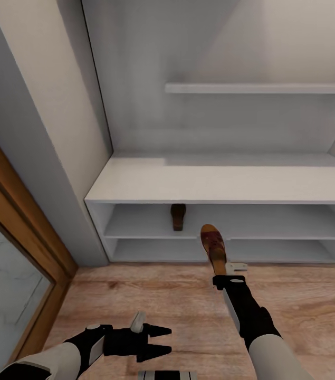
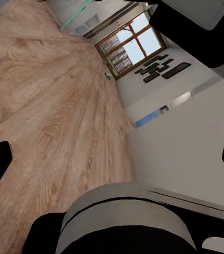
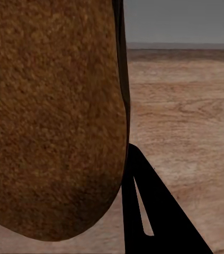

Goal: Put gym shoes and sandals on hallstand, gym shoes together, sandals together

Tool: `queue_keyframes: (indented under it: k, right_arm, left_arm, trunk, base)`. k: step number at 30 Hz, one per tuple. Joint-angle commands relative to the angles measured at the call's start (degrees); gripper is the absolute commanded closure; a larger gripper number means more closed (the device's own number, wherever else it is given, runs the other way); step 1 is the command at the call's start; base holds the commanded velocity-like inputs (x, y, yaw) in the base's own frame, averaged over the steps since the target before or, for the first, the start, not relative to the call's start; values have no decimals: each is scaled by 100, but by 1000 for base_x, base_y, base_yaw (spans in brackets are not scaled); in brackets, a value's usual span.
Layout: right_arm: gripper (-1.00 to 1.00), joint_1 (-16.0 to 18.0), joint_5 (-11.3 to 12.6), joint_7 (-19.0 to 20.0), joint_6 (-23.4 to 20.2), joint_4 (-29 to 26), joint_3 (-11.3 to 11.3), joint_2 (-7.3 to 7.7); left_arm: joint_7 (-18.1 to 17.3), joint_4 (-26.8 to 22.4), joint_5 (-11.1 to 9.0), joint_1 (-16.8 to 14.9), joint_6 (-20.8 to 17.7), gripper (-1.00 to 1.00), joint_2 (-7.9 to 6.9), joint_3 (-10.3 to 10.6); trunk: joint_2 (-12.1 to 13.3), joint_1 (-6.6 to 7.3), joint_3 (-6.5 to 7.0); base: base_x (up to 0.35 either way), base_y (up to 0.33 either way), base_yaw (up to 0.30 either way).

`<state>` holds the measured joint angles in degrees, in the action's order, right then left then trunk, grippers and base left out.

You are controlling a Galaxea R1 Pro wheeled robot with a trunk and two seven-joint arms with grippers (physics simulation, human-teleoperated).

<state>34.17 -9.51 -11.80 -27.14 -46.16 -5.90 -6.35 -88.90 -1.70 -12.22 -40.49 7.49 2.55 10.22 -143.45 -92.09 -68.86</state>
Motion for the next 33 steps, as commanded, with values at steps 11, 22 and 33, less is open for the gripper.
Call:
queue_keyframes:
  k: [11,22,33]
  right_arm:
    - [100,2,-42,9,-37,-10,-16,-6]
    - [100,2,-42,9,-37,-14,-16,-6]
    - [100,2,-42,7,-37,-15,-16,-6]
  left_arm:
    - [-5,3,-61,-3,59,-100,0,50]
    - [-5,3,-59,-3,59,-100,4,51]
    - [-5,3,-61,-3,59,-100,4,51]
  trunk:
    - [-2,-2,-5]
    - [-2,-2,-5]
    - [-2,-2,-5]
  base:
    - [215,29,0]
    - [167,9,0]
    - [175,58,0]
